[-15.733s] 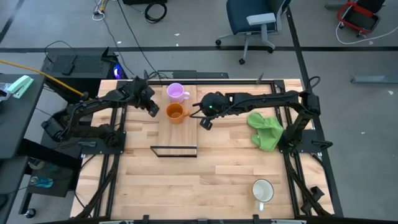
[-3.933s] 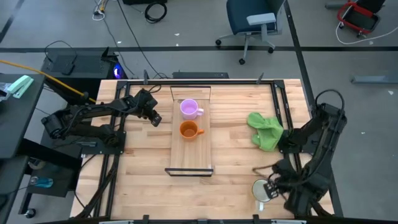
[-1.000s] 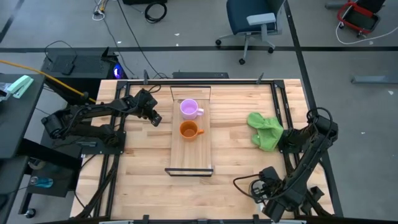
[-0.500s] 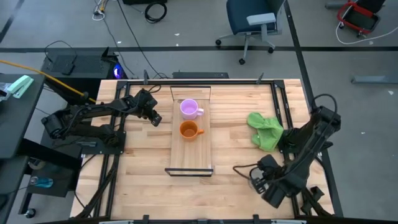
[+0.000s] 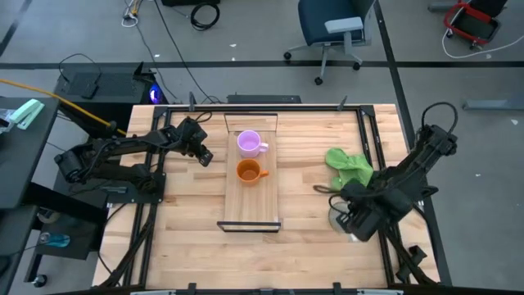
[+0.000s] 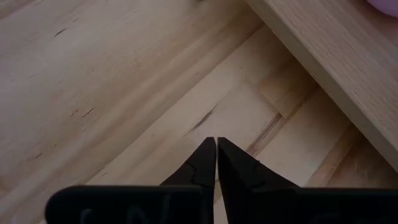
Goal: Stack small to large cups/mugs on shelf
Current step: Put the yellow mug on the shelf
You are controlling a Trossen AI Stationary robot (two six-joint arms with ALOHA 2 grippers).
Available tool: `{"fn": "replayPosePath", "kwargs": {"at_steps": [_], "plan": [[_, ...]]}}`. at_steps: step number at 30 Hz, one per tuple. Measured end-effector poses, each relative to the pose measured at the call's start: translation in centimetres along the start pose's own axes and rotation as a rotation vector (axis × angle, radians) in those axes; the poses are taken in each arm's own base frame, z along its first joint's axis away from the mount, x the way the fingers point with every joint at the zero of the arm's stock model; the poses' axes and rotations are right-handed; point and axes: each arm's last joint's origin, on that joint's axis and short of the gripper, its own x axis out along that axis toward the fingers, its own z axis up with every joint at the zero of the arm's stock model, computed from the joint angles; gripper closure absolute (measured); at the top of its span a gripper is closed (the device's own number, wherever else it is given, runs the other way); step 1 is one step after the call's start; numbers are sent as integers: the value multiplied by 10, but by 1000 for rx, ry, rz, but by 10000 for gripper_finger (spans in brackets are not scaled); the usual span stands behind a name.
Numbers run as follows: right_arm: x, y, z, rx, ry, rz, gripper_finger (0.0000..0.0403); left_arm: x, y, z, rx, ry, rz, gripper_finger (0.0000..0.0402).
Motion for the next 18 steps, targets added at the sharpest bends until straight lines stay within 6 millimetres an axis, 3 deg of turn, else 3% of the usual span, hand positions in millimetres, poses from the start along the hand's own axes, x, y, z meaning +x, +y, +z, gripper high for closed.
{"fn": "replayPosePath", "kwargs": {"at_steps": [12,18], "plan": [[-15,-34,68,-170,-145,47,393,0,0,0,9,0,0,386],[-31,-33,108,-312,-299,139,393,0,0,1,10,-8,-1,378]]}}
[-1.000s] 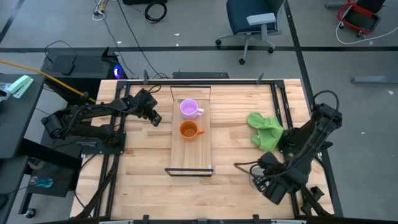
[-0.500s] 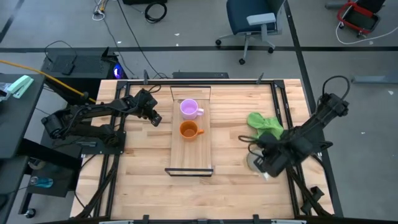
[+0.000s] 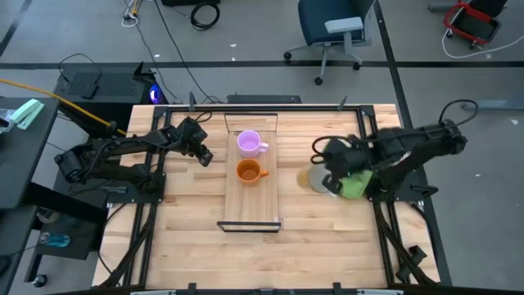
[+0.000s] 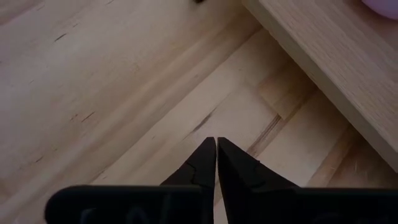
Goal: Stack small to large cups/mugs on shelf
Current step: Put the yellow mug on the shelf
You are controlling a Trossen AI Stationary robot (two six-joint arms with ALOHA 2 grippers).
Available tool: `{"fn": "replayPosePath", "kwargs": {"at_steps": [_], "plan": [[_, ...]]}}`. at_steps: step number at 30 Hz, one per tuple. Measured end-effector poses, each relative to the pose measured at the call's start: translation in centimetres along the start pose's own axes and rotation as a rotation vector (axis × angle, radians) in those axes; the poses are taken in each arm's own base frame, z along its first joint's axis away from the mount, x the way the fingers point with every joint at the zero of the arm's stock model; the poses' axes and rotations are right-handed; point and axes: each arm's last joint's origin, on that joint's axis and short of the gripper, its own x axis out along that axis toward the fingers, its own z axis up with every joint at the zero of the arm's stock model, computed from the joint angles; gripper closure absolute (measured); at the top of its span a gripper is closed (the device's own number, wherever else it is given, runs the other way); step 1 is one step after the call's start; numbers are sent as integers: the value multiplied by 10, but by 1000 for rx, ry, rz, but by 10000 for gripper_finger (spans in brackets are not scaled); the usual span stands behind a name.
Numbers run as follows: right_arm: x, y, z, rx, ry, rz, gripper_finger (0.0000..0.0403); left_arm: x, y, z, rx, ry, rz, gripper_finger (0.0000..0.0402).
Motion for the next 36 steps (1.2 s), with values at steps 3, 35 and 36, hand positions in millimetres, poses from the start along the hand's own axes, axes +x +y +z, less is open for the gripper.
{"fn": "replayPosePath", "kwargs": {"at_steps": [3,35,36], "plan": [[-4,-2,21,-62,-92,44,393,0,0,0,0,0,0,381],[48,66,135,-677,-1,332,393,0,-1,3,45,-31,-6,381],[52,67,136,-686,8,332,393,0,-1,3,45,-31,-6,380]]}}
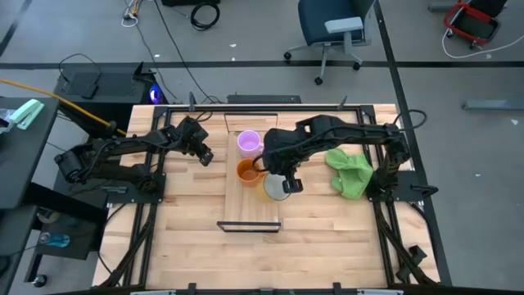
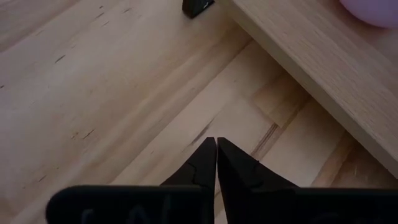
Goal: Stack small to large cups/mugs on shelf
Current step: Put the yellow mug on the shelf
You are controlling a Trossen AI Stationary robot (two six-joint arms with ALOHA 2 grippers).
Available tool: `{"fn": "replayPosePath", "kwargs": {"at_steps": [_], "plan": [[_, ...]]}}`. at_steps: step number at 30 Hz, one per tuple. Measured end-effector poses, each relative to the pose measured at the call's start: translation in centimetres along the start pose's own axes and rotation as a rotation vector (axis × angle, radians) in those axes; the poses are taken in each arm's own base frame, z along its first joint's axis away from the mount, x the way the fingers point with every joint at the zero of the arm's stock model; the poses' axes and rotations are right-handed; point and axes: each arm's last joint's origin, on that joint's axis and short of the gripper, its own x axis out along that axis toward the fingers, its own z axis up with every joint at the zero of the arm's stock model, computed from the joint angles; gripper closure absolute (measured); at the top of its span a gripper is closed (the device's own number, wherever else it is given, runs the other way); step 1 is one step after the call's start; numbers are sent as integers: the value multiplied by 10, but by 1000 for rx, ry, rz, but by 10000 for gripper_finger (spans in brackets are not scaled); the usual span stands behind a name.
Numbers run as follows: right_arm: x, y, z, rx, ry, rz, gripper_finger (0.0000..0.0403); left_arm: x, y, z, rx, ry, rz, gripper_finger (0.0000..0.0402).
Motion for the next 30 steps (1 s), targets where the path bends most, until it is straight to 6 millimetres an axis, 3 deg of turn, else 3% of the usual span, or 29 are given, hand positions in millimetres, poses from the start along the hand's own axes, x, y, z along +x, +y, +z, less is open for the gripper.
{"fn": "replayPosePath", "kwargs": {"at_steps": [30], "plan": [[88,-2,18,-178,96,119,393,0,0,1,-7,-11,-3,382]]}}
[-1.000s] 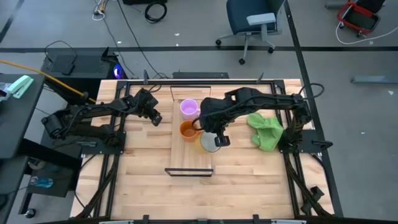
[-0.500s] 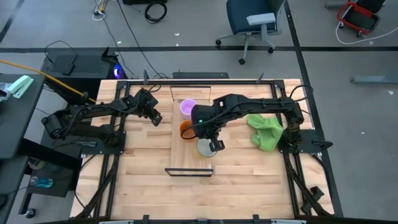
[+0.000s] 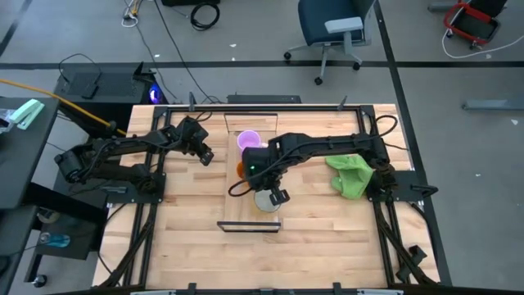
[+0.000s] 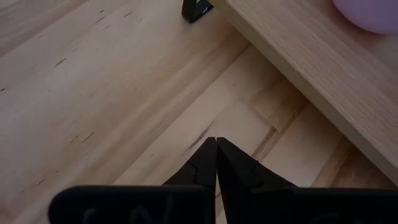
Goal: Stack small to large cups/mugs on shelf
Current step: Put the yellow mug on the shelf
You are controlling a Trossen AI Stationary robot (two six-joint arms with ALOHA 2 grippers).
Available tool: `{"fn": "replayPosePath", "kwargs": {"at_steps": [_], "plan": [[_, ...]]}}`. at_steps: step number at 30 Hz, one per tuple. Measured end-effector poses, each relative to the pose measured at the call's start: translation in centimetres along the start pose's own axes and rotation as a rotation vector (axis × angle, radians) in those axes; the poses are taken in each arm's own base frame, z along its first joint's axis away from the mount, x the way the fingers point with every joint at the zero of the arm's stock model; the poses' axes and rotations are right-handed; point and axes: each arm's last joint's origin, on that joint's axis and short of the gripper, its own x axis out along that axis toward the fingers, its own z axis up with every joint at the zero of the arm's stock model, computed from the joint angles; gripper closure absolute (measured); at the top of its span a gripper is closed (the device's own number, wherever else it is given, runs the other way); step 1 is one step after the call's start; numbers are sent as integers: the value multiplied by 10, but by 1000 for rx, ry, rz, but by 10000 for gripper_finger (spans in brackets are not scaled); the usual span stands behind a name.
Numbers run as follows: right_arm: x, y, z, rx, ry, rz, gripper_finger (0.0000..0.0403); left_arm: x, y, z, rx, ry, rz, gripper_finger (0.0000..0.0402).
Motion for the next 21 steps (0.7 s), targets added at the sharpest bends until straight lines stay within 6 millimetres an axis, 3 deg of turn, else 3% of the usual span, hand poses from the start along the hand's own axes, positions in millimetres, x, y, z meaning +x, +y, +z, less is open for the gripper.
{"fn": "replayPosePath", "kwargs": {"at_steps": [21], "plan": [[23,-6,1,56,47,12,393,0,0,1,6,-12,-2,380]]}}
